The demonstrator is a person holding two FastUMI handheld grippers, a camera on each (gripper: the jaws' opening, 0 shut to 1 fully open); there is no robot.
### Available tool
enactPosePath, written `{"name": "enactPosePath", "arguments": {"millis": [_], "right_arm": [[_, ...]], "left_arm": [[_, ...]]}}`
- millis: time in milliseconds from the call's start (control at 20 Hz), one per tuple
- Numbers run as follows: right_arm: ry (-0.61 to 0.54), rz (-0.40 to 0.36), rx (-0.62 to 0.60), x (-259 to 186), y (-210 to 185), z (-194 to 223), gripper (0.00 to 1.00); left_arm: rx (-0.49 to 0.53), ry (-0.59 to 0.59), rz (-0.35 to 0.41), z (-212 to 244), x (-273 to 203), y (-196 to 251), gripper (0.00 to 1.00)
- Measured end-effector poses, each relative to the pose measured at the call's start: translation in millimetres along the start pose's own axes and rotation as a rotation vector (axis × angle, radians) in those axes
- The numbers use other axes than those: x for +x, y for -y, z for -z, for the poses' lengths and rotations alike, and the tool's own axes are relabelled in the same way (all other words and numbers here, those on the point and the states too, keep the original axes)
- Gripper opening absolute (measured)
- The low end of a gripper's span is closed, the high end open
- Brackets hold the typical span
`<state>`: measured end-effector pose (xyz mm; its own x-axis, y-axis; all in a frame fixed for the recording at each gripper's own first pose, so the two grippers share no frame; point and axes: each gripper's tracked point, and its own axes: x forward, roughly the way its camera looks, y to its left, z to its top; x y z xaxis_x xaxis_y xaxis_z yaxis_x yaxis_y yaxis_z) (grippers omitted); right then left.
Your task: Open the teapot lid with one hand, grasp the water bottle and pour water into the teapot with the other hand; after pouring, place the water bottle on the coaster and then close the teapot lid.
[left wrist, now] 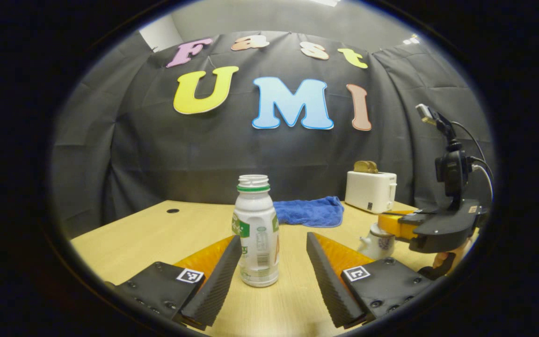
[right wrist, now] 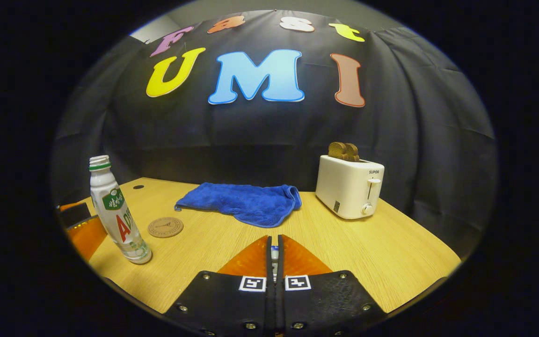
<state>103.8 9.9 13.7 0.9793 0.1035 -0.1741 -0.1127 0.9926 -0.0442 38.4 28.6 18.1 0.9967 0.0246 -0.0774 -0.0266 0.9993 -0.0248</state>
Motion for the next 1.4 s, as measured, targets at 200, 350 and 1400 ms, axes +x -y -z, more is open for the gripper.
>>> {"name": "enactPosePath", "arguments": {"millis": [200, 350, 1400], "right_arm": [[0.032, -0.019, 0.022, 0, -2, -15, 0.0], [0.06, -0.019, 0.031, 2, 1, -25, 0.0], [0.097, 0.002, 0.123, 9, 44, -32, 0.0]], "left_arm": [[0.028, -0.01, -0.015, 4, 9, -5, 0.98], [0.06, -0.017, -0.031, 7, 22, -12, 0.93], [0.163, -0.15, -0.028, 39, 80, -11, 0.9]]}}
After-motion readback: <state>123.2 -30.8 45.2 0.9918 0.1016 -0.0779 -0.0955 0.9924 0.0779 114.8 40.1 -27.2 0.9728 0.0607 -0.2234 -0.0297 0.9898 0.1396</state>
